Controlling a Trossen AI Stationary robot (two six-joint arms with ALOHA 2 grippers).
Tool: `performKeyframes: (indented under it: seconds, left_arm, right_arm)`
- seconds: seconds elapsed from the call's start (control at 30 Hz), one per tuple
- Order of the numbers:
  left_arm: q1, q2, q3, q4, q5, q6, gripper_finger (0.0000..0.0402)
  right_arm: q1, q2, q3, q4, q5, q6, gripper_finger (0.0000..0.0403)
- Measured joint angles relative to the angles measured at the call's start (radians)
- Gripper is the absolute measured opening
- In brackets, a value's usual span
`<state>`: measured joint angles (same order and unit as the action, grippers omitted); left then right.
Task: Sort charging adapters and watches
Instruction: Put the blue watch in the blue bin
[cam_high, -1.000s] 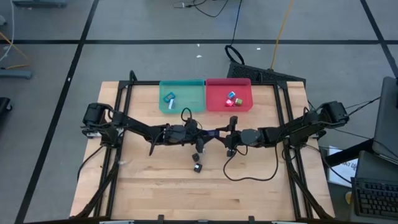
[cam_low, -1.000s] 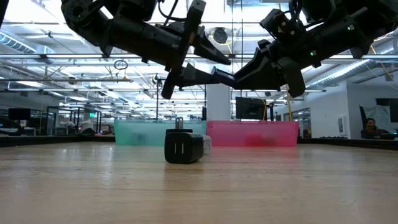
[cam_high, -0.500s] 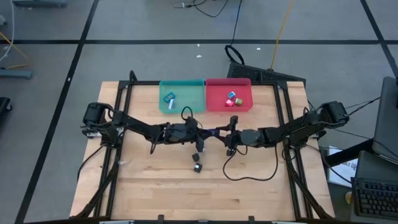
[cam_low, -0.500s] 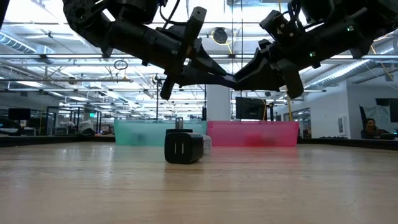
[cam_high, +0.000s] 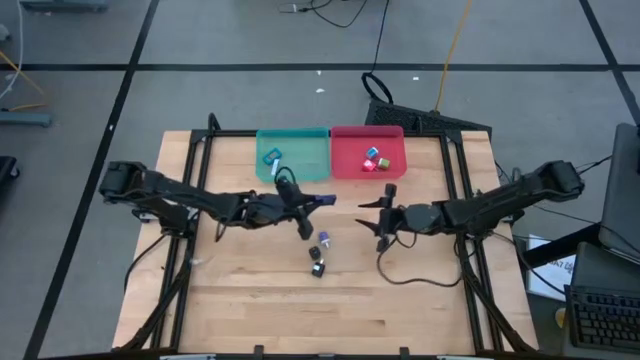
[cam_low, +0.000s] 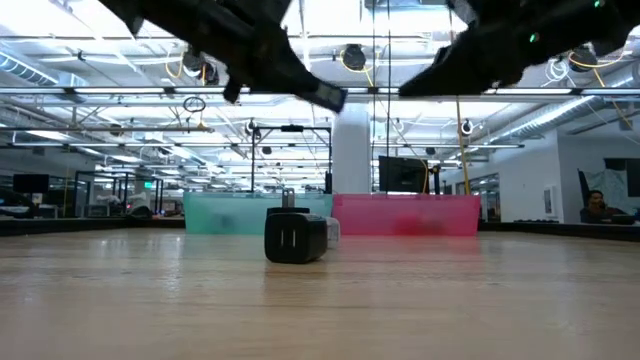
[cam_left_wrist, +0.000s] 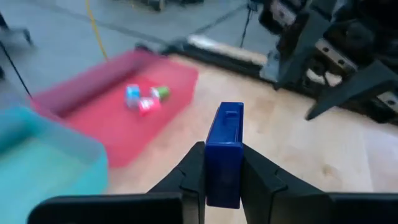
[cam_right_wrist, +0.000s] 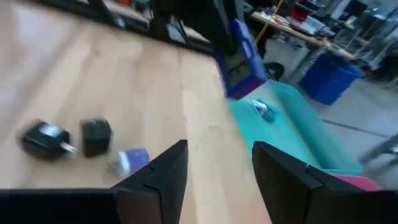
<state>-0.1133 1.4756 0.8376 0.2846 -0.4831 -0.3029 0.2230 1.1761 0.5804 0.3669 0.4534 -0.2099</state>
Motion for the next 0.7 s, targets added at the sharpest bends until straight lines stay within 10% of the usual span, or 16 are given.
performKeyframes:
  seconds: [0.37, 0.7]
  left_arm:
    - [-0.052, -0.053, -0.016, -0.091, -0.130, 0.035, 0.0060]
    - [-0.026, -0.052, -0.236, 0.218, -0.151, 0.066, 0.0064]
  right_arm:
    - [-0.005, -0.292, -0.037, -0.187, -0.227, 0.106, 0.0151]
    - [-0.102, -0.562, -0.228, -0.087, -0.355, 0.240, 0.0146]
